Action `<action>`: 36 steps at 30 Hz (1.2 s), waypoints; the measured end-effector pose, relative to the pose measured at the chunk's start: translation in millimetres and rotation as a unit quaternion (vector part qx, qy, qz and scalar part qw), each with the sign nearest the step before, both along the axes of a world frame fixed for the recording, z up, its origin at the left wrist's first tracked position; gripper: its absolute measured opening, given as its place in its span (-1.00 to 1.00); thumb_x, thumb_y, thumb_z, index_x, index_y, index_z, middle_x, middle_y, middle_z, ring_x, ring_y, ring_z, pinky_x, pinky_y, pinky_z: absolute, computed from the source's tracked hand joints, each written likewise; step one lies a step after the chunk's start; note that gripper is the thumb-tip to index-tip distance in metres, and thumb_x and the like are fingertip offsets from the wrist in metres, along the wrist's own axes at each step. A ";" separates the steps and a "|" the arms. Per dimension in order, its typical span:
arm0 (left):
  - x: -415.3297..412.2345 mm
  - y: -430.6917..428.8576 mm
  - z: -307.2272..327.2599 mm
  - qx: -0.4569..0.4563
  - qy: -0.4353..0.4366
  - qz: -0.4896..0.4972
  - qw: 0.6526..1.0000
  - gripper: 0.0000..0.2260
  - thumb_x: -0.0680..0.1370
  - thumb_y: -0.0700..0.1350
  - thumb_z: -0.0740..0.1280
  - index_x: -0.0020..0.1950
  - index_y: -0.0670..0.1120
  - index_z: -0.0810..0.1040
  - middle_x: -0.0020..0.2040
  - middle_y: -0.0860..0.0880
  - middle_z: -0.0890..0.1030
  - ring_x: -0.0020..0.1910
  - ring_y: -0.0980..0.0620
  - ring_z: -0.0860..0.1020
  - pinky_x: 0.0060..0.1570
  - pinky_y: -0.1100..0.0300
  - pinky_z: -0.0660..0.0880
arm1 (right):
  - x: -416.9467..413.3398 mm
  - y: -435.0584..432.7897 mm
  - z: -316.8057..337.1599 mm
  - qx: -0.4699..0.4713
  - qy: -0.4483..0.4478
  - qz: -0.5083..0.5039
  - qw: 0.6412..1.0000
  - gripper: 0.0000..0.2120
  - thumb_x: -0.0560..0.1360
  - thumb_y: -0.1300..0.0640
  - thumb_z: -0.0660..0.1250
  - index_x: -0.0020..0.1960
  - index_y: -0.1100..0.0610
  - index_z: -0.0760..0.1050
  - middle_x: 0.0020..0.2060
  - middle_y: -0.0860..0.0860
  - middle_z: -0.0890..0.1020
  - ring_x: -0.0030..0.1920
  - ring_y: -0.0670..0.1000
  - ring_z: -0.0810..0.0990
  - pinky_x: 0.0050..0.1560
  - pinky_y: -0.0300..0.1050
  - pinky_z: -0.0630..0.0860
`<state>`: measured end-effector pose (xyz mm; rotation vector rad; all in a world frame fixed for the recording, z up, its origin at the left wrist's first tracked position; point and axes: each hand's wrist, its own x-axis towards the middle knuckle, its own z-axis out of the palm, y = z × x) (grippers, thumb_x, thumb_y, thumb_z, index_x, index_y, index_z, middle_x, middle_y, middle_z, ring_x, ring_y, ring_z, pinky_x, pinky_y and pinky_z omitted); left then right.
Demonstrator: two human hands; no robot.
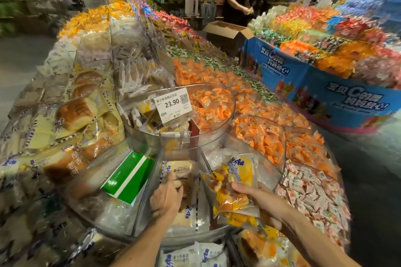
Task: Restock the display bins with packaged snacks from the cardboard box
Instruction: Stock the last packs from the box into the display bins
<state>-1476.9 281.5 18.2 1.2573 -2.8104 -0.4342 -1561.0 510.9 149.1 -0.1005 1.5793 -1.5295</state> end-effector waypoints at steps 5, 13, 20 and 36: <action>-7.4 0.4 -0.5 0.042 -0.010 -0.004 0.999 -0.47 0.62 0.15 0.25 0.49 -0.04 0.18 -0.09 0.00 0.62 -0.26 0.04 0.54 -0.35 0.22 0.47 | 9.6 5.9 12.4 -0.002 0.004 -0.029 1.000 -0.89 0.54 0.24 0.38 0.07 0.20 0.56 -0.24 0.00 0.74 -0.38 -0.17 0.68 -0.47 -0.37 0.50; -3.1 30.8 95.8 0.449 0.257 -0.025 0.856 -0.70 0.58 0.23 0.27 0.12 0.04 0.53 -0.05 -0.04 0.61 -0.23 0.06 0.57 -0.31 0.26 0.52 | 2.2 10.3 3.8 0.032 0.047 -0.007 0.998 -0.35 0.35 -0.06 0.58 0.33 0.20 0.53 0.08 0.10 0.71 -0.05 0.06 0.74 -0.01 -0.06 0.67; 8.0 79.5 144.4 0.594 0.251 -0.108 0.757 -0.45 0.46 0.02 0.53 0.35 0.08 0.33 -0.01 0.08 0.64 0.00 0.12 0.63 -0.03 0.16 0.55 | 7.5 25.6 37.9 -0.002 0.100 -0.038 0.994 -0.53 0.33 0.10 0.50 0.20 0.22 0.59 -0.04 0.10 0.75 -0.07 0.03 0.74 -0.06 -0.10 0.67; 18.2 203.4 75.2 0.643 0.260 0.075 0.717 -0.07 0.36 0.11 0.54 0.60 0.00 0.11 0.23 -0.15 0.60 -0.06 -0.12 0.71 0.07 -0.06 0.63 | -41.9 180.1 -8.7 0.031 0.045 -0.063 0.997 -0.57 0.41 0.11 0.45 0.25 0.20 0.54 0.06 0.18 0.71 -0.02 0.13 0.73 -0.05 0.05 0.68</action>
